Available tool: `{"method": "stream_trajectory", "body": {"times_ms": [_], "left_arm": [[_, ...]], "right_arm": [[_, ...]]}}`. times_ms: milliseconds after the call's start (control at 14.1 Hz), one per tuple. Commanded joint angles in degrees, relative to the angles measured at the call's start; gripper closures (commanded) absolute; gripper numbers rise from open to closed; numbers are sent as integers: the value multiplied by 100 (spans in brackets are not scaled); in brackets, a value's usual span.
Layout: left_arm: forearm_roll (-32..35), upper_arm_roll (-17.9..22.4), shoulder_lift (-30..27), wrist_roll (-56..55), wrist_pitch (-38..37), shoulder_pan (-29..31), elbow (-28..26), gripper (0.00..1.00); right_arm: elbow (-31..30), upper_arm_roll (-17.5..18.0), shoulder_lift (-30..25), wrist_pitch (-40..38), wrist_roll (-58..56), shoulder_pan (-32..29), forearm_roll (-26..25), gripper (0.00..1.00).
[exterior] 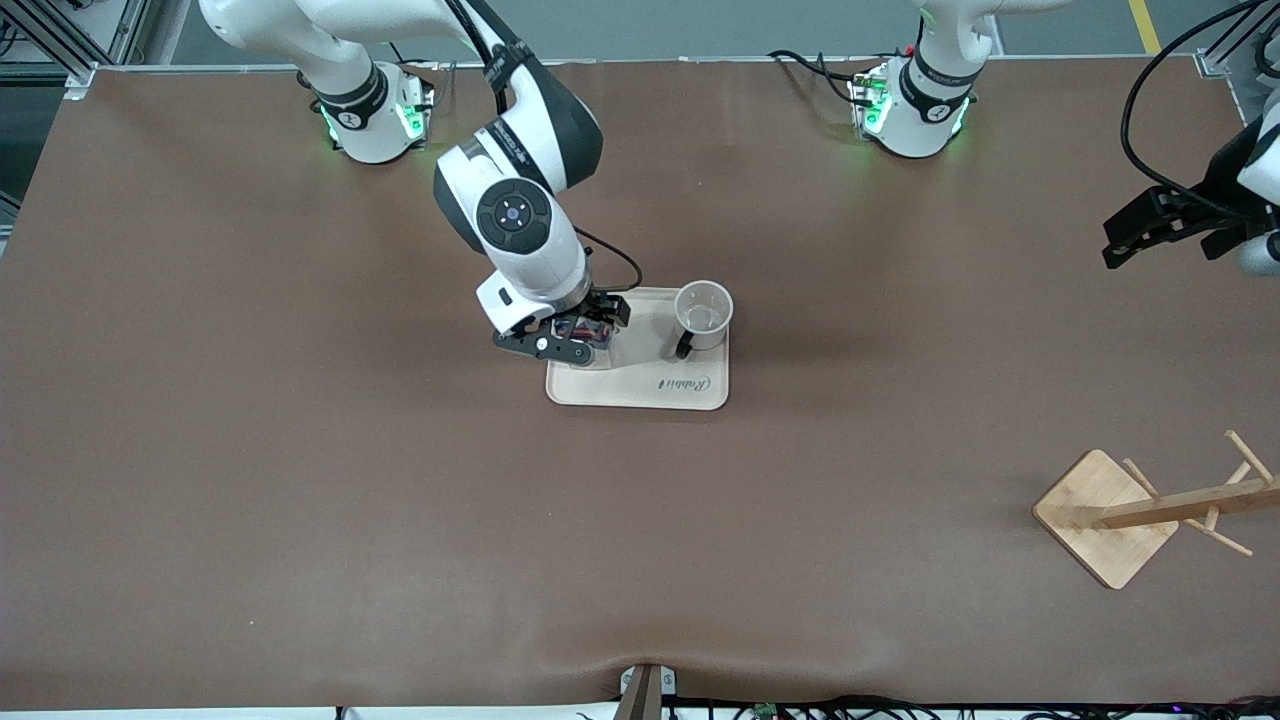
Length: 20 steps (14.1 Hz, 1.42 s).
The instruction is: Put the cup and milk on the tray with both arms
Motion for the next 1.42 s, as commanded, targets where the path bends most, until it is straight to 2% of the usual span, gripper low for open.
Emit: {"method": "stream_trajectory", "body": {"times_ms": [0,142,212,496,637,850,991,1204,1345], "left_arm": [[-190,-92,-294,102,27,46,-305,0],[-191,-486,-321,102,36,396,-332,0],[-199,-549,-365,93,36,450,-375,0],[-270,-550,-734,49,404,450,-955,0],[-270,-550,-726,14,405,459,-947,0],[-279,-550,-717,-3,370,468,-868,0],[-279,-541,-717,-21,361,485,-859,0],[-270,-515,-699,-30,361,485,-859,0],[-270,-471,-717,-21,361,494,-859,0]], "right_arm": [[877,6,-29,-1227,92,-247,46,0],[1275,15,-46,-1915,31,-597,-76,0],[1433,15,-55,-2074,-48,-730,-129,0],[1768,-3,-142,-2155,-479,-924,-349,0],[1751,24,-344,-2295,-663,-1143,-376,0],[1760,-11,-363,-2357,-945,-1206,-498,0],[1777,6,-354,-2366,-980,-1205,-1198,0],[1786,-20,-380,-2357,-980,-1223,-1299,0],[1786,-20,-607,-2357,-1041,-1241,-1273,0]]}}
